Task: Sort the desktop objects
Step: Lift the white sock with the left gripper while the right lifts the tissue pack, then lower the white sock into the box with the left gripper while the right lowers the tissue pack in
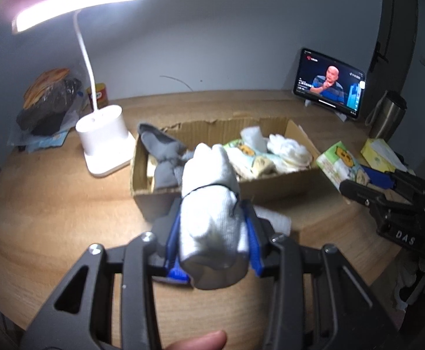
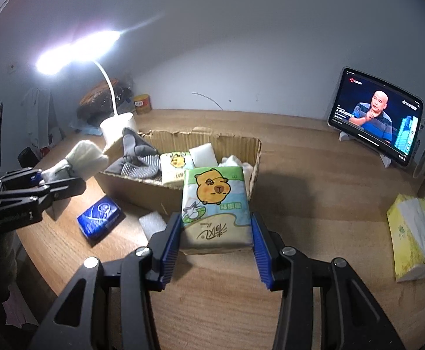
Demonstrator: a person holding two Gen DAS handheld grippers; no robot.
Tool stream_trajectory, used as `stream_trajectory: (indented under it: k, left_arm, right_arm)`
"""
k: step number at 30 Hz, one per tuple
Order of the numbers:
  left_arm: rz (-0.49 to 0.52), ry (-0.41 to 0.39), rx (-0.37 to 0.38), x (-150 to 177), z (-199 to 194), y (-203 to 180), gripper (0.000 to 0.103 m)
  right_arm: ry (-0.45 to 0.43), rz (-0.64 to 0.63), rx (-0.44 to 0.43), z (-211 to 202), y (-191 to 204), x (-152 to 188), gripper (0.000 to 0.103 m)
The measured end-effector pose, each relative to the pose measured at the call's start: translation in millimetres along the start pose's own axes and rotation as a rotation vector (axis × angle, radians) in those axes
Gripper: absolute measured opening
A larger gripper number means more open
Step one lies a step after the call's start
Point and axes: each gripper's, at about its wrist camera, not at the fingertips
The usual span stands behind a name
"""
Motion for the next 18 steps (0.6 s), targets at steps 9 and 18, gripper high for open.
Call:
stream_trajectory:
  k: [9,18]
  left_arm:
    - [0.025,-0.011,-0.035,-23,30,2,0.040]
    - [0.014,-0.009,-0.060,-37,59,12,0.040]
  right_arm:
    - [-0.005,0.014,-0.011,28,-4,-21,0.103]
    - [0.008,0.021,-0.016,58,-7,-39,0.103]
Point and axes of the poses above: each gripper's, at about its wrist camera, not at the fingertips, and z roughly the way its jaws point, y to its left, x to its underside, and after that the axes turned 7 degrees about -y, right-handed
